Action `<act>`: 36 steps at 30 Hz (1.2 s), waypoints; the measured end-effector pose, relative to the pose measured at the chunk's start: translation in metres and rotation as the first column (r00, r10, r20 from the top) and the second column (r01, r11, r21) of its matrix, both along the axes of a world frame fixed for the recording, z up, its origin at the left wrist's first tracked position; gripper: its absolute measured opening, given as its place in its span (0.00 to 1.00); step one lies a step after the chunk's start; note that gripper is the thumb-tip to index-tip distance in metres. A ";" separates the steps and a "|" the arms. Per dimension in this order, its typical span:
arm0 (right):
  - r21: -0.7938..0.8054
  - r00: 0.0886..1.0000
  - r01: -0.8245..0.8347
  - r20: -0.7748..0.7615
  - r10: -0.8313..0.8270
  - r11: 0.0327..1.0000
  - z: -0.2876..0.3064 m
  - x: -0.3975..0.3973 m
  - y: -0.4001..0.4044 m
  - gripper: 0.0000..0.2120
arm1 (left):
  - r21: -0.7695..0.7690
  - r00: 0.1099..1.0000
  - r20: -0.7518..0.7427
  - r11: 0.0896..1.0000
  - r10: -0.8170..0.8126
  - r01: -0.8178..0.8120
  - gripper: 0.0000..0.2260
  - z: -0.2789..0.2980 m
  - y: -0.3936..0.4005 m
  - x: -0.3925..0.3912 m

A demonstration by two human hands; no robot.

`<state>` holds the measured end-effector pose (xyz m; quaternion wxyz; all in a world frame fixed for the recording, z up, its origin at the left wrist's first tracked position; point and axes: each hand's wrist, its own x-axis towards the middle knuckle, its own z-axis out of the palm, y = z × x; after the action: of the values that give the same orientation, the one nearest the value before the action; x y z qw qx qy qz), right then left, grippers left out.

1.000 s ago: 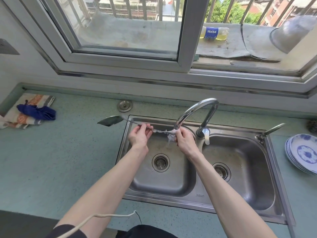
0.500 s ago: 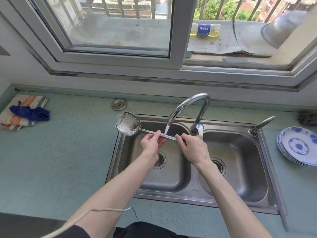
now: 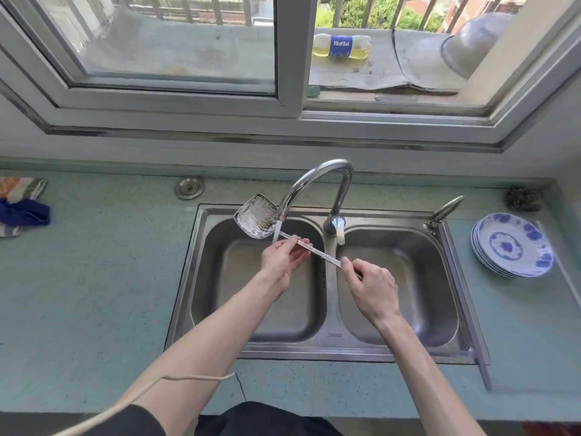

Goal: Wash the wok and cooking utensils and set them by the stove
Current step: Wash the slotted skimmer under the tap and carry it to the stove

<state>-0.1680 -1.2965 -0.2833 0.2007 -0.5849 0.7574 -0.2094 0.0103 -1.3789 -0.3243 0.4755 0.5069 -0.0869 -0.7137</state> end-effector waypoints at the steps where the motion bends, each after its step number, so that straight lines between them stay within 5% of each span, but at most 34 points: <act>1: 0.000 1.000 0.012 0.005 -0.012 1.000 0.001 -0.003 0.003 0.28 | 0.005 1.000 -0.005 1.000 0.001 -0.001 0.05 -0.001 0.000 -0.002; 14: 0.013 0.999 0.023 0.025 -0.023 1.000 -0.001 -0.024 0.024 0.27 | 0.070 0.999 -0.043 0.997 0.025 -0.022 0.03 -0.008 0.008 -0.009; 24: 0.141 0.965 -0.064 0.262 0.025 0.988 -0.001 -0.028 -0.006 0.14 | 0.182 0.973 -0.069 0.962 0.221 -0.206 0.05 -0.016 0.016 -0.007; 31: 0.311 0.921 -0.382 0.057 0.384 0.870 -0.016 -0.018 -0.066 0.20 | 0.208 0.968 -0.005 0.947 0.249 -0.243 0.04 -0.019 0.018 -0.003; 36: 0.545 0.888 -0.379 -0.013 0.460 0.748 -0.024 -0.005 -0.076 0.32 | 0.196 0.965 0.023 0.945 0.261 -0.260 0.02 -0.017 0.013 0.001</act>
<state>-0.1728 -1.3726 -0.3071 0.3394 -0.6758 0.6464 0.1009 0.0112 -1.3660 -0.3410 0.5130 0.5576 0.0528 -0.6505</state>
